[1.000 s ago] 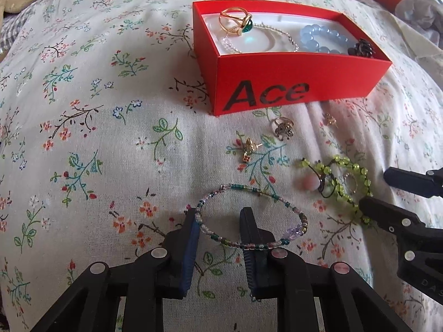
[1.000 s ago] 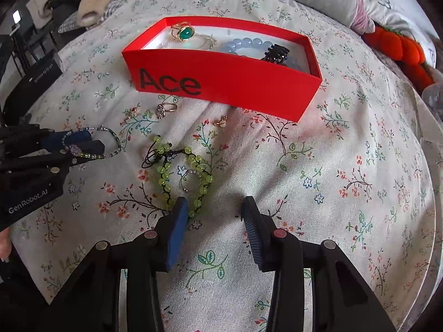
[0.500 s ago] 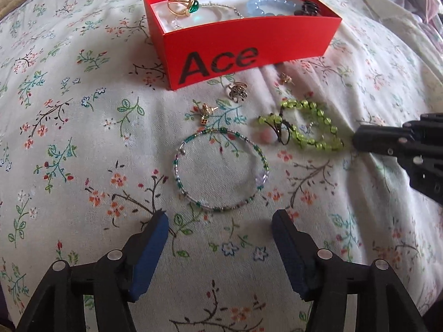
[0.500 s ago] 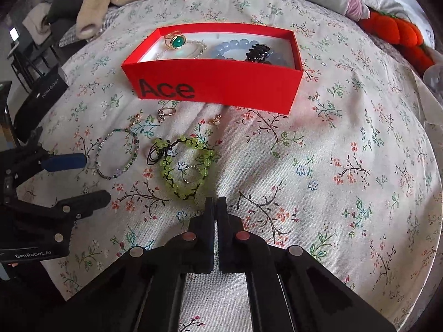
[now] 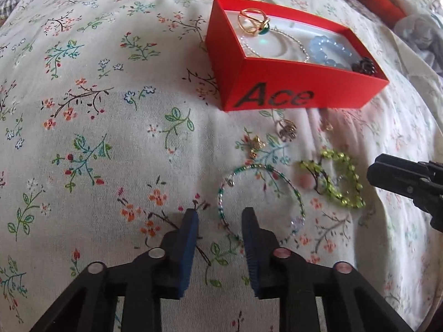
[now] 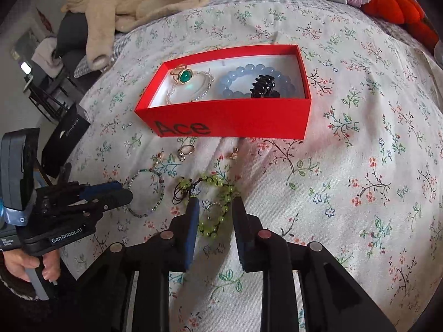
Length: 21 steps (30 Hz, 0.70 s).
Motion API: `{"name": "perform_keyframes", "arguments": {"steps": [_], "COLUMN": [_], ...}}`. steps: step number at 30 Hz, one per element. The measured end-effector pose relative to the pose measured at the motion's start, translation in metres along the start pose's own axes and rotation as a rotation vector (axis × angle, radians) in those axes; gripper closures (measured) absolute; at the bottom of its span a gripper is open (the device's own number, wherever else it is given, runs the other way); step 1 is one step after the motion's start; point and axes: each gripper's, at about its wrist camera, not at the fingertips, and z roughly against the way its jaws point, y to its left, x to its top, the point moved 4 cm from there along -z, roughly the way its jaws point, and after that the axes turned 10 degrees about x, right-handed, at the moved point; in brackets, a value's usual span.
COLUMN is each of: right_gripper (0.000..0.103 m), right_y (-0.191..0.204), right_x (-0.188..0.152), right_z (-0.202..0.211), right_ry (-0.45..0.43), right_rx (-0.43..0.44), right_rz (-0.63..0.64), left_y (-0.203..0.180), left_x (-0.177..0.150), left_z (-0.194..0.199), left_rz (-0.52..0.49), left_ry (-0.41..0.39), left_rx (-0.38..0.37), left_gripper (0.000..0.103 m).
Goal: Organize jewelry
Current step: 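Grasp the seed-bead bracelet with the left tool while the right tool grasps the green bead bracelet, then lift both held bracelets and carry them toward the red box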
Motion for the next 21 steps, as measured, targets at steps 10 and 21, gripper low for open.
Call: {"name": "perform_keyframes", "arguments": {"steps": [10, 21], "right_gripper": [0.083, 0.097], "right_y": [-0.003, 0.003], "right_x": [0.007, 0.014], "right_z": [-0.048, -0.037], "right_ry": [0.092, 0.03], "right_rx": [-0.085, -0.09], "right_rz": [0.012, 0.022], "left_y": [-0.006, -0.005], "left_x": [0.009, 0.014], "left_z": [-0.012, -0.002], "left_rz": [-0.042, -0.037], "left_ry": [0.004, -0.034], "left_rx": [0.043, 0.054], "left_gripper": [0.09, 0.103]}}
